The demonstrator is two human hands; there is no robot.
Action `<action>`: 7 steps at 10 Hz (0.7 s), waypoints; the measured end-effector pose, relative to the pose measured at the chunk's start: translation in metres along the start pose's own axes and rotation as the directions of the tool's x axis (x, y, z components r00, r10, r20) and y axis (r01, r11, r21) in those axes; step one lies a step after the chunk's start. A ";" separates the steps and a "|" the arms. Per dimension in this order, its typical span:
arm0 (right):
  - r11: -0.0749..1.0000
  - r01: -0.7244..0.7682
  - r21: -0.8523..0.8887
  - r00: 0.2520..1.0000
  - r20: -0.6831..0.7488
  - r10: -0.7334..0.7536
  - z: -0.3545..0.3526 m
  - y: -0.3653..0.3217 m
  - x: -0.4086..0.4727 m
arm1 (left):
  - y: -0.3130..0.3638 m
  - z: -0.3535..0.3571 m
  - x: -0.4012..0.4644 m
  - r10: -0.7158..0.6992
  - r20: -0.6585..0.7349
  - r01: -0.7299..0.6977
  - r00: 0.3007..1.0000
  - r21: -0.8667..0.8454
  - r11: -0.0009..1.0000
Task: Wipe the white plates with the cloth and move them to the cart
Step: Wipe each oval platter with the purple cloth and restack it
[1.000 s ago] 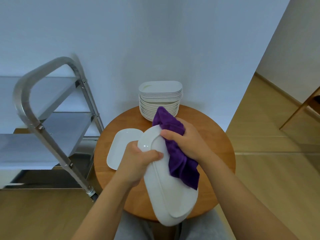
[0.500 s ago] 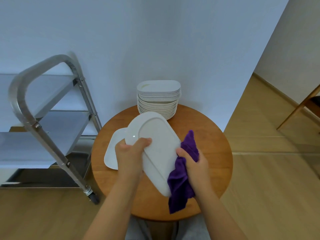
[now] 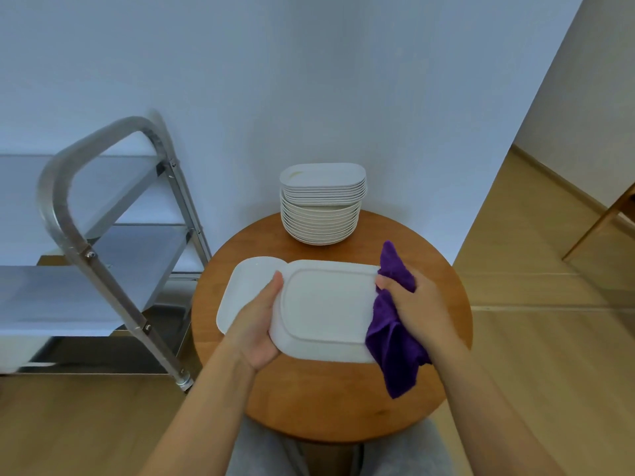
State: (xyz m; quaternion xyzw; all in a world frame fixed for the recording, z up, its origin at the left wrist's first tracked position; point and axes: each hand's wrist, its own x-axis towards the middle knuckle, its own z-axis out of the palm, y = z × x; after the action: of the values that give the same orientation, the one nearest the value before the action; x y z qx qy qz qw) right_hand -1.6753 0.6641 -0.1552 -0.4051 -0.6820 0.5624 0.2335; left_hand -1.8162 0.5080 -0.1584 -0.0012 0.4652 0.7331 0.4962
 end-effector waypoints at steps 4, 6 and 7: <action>0.717 0.513 -0.472 0.856 0.349 -0.382 0.091 -0.006 -0.028 | -0.033 0.019 0.000 0.129 -0.082 -0.130 0.988 -0.010 0.991; 0.610 0.690 -0.389 0.723 0.324 -0.610 0.083 0.019 -0.044 | -0.026 0.006 -0.004 0.123 -0.129 -0.142 0.984 -0.151 0.978; 0.684 0.630 -0.368 0.774 0.215 -0.596 0.063 0.030 -0.031 | -0.024 0.001 -0.005 0.177 -0.122 -0.198 0.977 -0.188 0.962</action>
State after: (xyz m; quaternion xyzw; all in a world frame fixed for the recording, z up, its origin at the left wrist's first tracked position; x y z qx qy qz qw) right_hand -1.6982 0.6034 -0.1961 -0.1718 -0.8907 0.3067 0.2884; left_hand -1.7956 0.5069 -0.1713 -0.0448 0.4127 0.8185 0.3971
